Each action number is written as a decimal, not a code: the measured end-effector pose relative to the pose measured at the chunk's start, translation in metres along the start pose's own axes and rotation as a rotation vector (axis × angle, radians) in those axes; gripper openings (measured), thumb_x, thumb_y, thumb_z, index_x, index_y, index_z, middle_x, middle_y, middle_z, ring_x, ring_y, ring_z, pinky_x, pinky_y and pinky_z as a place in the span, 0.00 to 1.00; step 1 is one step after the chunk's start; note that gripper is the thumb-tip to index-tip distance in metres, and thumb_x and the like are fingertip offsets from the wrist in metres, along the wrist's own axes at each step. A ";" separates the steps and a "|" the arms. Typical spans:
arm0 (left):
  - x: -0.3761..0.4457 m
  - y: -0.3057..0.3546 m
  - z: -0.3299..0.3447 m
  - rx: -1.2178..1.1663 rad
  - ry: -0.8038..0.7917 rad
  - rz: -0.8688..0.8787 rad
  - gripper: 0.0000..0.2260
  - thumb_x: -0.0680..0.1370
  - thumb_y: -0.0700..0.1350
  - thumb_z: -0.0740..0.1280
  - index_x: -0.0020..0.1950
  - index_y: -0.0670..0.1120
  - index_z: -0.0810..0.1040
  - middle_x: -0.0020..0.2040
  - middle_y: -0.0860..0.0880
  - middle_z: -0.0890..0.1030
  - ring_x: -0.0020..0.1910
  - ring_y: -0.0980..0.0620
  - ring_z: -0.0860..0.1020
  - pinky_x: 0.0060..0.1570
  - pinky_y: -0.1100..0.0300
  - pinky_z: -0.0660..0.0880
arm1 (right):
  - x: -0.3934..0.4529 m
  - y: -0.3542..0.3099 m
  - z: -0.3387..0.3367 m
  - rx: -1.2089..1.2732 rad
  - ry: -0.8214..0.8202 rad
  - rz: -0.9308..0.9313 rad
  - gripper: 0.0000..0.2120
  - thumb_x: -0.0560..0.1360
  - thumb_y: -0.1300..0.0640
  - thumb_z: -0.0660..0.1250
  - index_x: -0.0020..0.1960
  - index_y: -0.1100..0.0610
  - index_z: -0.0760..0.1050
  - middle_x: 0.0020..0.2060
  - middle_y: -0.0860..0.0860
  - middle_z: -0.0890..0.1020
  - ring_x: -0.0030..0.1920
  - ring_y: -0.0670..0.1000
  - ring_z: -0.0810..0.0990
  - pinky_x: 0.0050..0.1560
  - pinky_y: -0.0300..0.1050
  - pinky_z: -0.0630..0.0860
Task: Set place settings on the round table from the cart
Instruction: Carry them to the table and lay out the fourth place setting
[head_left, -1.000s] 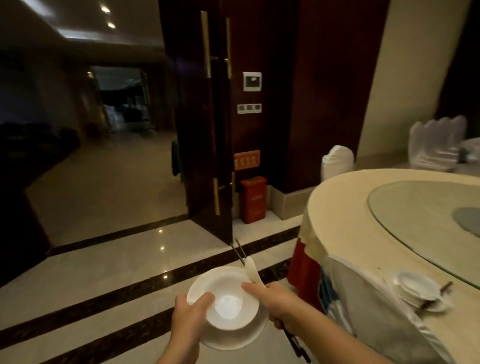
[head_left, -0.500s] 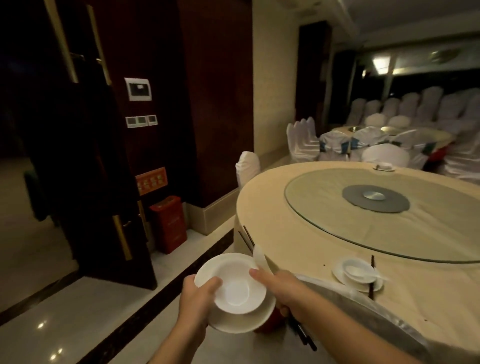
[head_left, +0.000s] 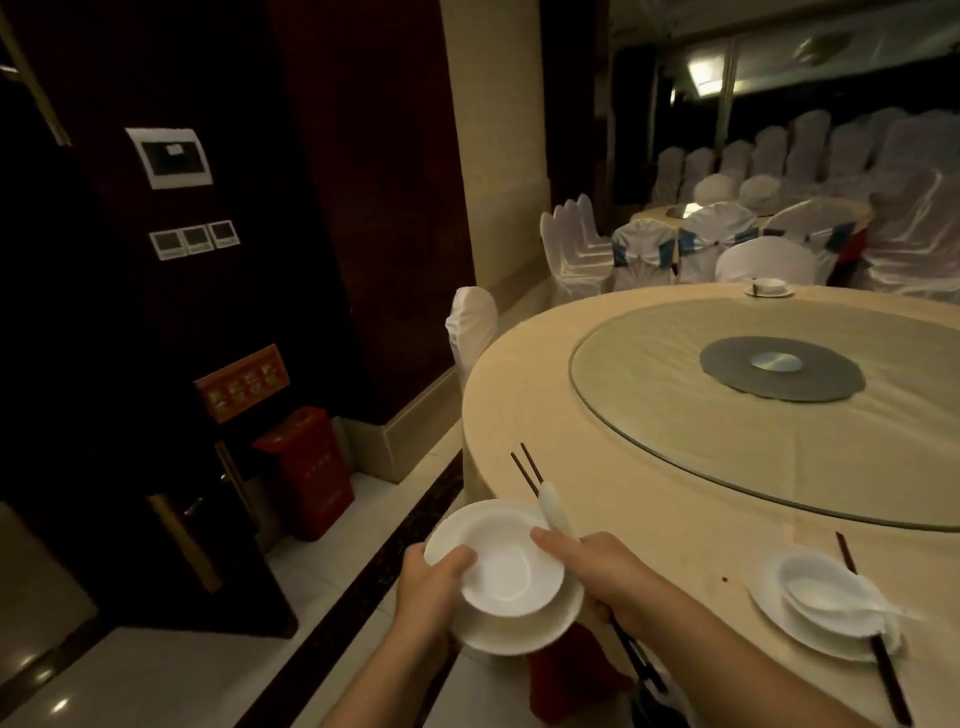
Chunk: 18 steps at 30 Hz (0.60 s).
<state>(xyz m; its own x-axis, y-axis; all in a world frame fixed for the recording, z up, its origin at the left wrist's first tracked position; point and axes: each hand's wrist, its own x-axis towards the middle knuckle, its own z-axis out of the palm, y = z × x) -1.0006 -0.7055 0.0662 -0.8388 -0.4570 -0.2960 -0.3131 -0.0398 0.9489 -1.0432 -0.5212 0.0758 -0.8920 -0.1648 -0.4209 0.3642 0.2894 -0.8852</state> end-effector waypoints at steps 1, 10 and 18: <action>0.017 0.007 0.000 0.010 -0.004 0.018 0.19 0.74 0.45 0.70 0.63 0.46 0.69 0.53 0.46 0.77 0.49 0.46 0.78 0.45 0.51 0.78 | 0.015 -0.010 0.001 -0.011 -0.006 -0.008 0.27 0.71 0.38 0.70 0.53 0.61 0.79 0.44 0.55 0.84 0.40 0.53 0.83 0.33 0.42 0.75; 0.166 0.054 0.004 -0.038 -0.022 -0.008 0.16 0.73 0.46 0.70 0.57 0.50 0.69 0.51 0.48 0.76 0.49 0.48 0.78 0.40 0.54 0.78 | 0.151 -0.077 0.023 0.027 -0.020 0.021 0.28 0.71 0.37 0.71 0.49 0.64 0.79 0.27 0.51 0.70 0.20 0.47 0.62 0.22 0.39 0.58; 0.342 0.080 0.011 0.003 -0.141 -0.024 0.18 0.73 0.48 0.70 0.60 0.52 0.68 0.51 0.51 0.76 0.48 0.51 0.78 0.35 0.58 0.76 | 0.292 -0.130 0.060 0.081 0.056 0.052 0.27 0.72 0.38 0.70 0.49 0.65 0.79 0.24 0.50 0.70 0.20 0.46 0.62 0.22 0.39 0.60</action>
<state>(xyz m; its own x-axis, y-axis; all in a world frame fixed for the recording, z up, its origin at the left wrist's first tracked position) -1.3171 -0.8553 0.0395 -0.8851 -0.3267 -0.3316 -0.3352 -0.0468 0.9410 -1.3351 -0.6639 0.0560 -0.8841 -0.0977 -0.4570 0.4289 0.2187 -0.8765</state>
